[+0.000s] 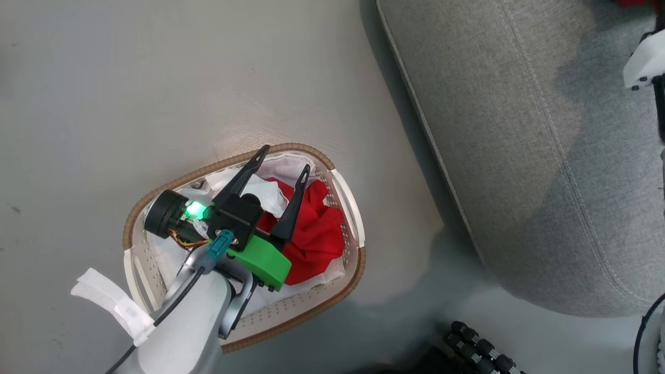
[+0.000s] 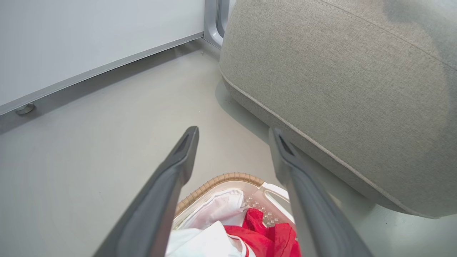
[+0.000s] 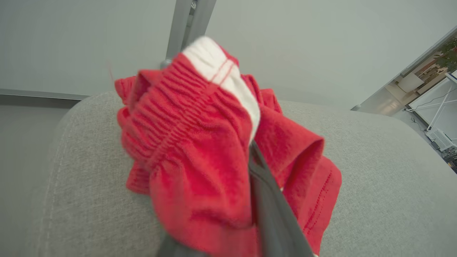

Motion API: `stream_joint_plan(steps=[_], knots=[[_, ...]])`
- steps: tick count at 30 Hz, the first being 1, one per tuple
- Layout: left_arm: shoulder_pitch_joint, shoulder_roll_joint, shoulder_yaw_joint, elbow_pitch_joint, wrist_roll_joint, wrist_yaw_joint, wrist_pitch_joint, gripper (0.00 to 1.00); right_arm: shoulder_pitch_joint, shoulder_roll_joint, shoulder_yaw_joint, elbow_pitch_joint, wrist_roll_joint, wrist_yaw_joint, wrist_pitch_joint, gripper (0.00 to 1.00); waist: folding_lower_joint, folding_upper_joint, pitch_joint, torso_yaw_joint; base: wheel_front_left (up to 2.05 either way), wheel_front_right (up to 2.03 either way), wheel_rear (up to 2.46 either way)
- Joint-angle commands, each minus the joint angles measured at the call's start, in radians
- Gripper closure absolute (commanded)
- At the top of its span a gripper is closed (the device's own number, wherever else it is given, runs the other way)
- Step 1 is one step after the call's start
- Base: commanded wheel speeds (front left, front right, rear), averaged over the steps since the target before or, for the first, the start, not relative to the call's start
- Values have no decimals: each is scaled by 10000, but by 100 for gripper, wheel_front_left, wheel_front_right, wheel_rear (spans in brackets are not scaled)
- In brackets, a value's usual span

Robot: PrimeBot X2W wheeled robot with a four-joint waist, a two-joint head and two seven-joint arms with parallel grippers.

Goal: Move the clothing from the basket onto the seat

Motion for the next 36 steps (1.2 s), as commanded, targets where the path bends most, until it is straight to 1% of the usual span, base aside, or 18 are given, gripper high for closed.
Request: stream_joint_plan(steps=[1, 5, 8, 13, 19, 26, 29, 36], knots=[[-66, 19, 9, 47, -149, 53, -88, 0, 287, -8, -112, -167, -35, -12, -17, 0, -1, 0, -130, -8, 0, 0, 0], [43, -101, 3, 204, -221, 87, -235, 0, 947, 158, -440, -658, 154, -10, -17, 0, -1, 0, -460, 3, 0, 0, 0], [139, -218, -38, 313, -320, 80, -365, 0, 1646, 237, -485, -1078, 129, -10, -17, 0, -1, 0, -797, 59, 0, 0, 0], [303, -415, 1, 611, -537, 111, -579, 0, 2898, 290, -249, -1546, 190, -10, -17, 0, -1, 0, -1504, 181, 0, 0, 0], [664, -604, 121, 990, -818, 124, -801, 0, 3942, 294, -16, -1700, 331, -10, -17, 0, -1, 0, -2449, 370, 0, 0, 0], [1223, -855, 328, 1279, -1118, 144, -879, 0, 4740, 187, 479, -1693, 545, -10, -17, 0, -1, 0, -3500, 744, 0, 0, 0], [1461, -966, 513, 1160, -1214, 180, -887, 0, 4979, 84, 696, -1820, 584, -12, -17, 0, -1, 0, -3880, 887, 0, 0, 0], [2053, -1097, 1284, 844, -1307, 210, -871, 0, 5065, -5, 1046, -1950, 658, -10, -17, 0, -1, 0, -4814, 1343, 0, 0, 0]])
